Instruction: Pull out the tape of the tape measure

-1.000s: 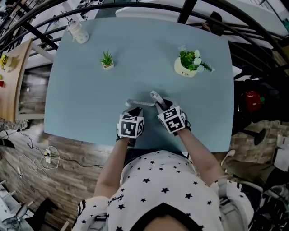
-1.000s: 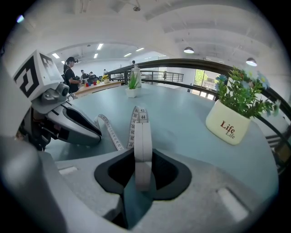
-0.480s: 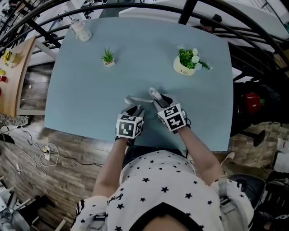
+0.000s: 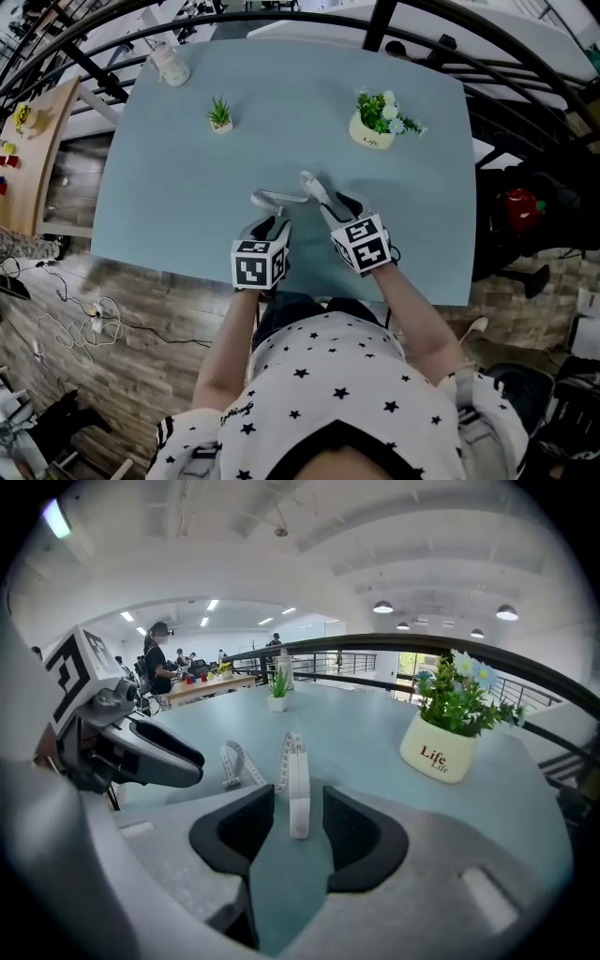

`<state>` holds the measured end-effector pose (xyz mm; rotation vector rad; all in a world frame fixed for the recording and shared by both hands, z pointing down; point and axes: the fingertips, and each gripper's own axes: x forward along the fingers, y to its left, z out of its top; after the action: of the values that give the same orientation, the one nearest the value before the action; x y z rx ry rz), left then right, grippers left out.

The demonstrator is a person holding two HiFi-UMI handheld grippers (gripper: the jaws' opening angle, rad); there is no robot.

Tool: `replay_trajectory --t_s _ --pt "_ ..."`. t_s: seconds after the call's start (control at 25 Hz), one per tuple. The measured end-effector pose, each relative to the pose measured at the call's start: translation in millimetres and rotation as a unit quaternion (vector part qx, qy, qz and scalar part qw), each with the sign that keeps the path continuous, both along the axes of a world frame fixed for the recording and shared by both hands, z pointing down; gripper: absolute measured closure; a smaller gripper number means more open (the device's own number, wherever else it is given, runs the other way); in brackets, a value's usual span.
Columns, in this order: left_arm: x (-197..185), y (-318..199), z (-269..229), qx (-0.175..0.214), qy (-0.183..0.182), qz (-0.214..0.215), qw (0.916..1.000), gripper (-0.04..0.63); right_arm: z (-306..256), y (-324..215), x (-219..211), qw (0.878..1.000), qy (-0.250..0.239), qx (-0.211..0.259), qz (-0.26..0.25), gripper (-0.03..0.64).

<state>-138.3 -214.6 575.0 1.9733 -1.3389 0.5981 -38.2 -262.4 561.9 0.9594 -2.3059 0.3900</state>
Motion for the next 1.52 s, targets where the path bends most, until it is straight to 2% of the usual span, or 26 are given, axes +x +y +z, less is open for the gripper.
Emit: replay_trajectory --t_s 0.44,0.68,1.08,1.52 --pt "17.4 43.4 -25.5 0.042 0.004 -0.033 0.9986 0.483 -25.7 49.6 25.8 0.999 -0.046 0.024 0.016 0.471" --pt "25.5 81.5 -34.7 0.060 0.003 -0.050 0.9969 0.527 -38.5 88.9 35.3 0.997 -0.058 0.042 0.014 0.502" --pt "43.6 134.4 -58.0 0.097 0.016 -0.074 0.9924 0.565 -65.7 148.0 59.7 0.993 -0.085 0.076 0.020 0.604" --pt "65.3 189.4 -85.1 0.140 0.047 -0.082 0.9856 0.589 -93.3 208.8 74.7 0.987 -0.119 0.103 0.017 0.609"
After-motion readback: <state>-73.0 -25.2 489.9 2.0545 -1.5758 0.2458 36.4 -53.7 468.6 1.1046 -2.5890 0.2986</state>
